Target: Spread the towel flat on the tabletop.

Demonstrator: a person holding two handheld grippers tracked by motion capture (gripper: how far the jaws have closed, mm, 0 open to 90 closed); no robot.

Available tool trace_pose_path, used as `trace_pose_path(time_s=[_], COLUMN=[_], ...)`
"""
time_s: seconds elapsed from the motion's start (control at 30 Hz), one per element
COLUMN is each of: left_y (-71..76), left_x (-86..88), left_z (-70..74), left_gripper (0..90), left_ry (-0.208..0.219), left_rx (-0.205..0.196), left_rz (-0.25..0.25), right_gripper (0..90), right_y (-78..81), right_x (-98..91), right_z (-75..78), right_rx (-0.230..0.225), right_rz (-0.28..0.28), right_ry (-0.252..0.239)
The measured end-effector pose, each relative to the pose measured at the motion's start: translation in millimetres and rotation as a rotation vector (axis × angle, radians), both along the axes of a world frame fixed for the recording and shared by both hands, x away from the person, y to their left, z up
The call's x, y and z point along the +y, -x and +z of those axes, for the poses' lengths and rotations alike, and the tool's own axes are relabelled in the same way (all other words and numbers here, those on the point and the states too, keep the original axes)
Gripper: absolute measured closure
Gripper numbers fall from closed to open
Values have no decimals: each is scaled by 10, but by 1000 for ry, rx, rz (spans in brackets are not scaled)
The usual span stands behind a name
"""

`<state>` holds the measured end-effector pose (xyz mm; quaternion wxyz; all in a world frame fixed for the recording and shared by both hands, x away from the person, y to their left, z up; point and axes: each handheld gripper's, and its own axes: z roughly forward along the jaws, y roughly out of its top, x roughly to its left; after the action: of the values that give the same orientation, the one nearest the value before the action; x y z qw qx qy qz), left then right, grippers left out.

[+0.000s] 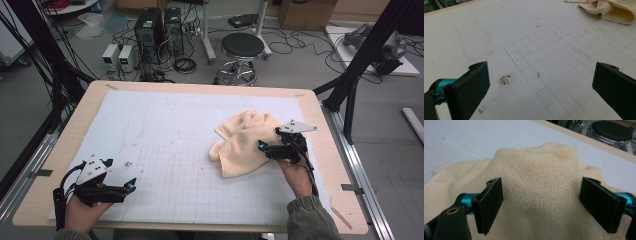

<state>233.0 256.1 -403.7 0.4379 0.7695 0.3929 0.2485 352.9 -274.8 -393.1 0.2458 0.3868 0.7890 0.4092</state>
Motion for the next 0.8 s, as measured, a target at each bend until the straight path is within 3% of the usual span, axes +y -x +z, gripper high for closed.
trace_pose_path(time_s=[0.03, 0.13, 0.23, 0.53, 0.6, 0.8], left_y=[-2, -7, -10, -20, -21, -27], left_x=[1, -1, 0, -14, -15, -9], left_z=[1, 0, -1, -3, -4, -9], left_gripper=[18, 18, 18, 18, 18, 18], left_ry=[-1, -6, -6, -1, -5, -4], left_rx=[3, 3, 3, 4, 3, 7], left_rz=[-4, -7, -8, -8, -12, -9], right_gripper=[244, 267, 382, 569, 636, 729], right_y=[-41, -77, -108, -141, -145, -151], right_x=[35, 78, 132, 183, 195, 165], right_z=[-52, -111, -161, -220, -232, -219], right_rx=[17, 39, 39, 42, 40, 48], right_rz=[3, 2, 3, 13, 24, 39], right_ry=[27, 63, 90, 102, 95, 69])
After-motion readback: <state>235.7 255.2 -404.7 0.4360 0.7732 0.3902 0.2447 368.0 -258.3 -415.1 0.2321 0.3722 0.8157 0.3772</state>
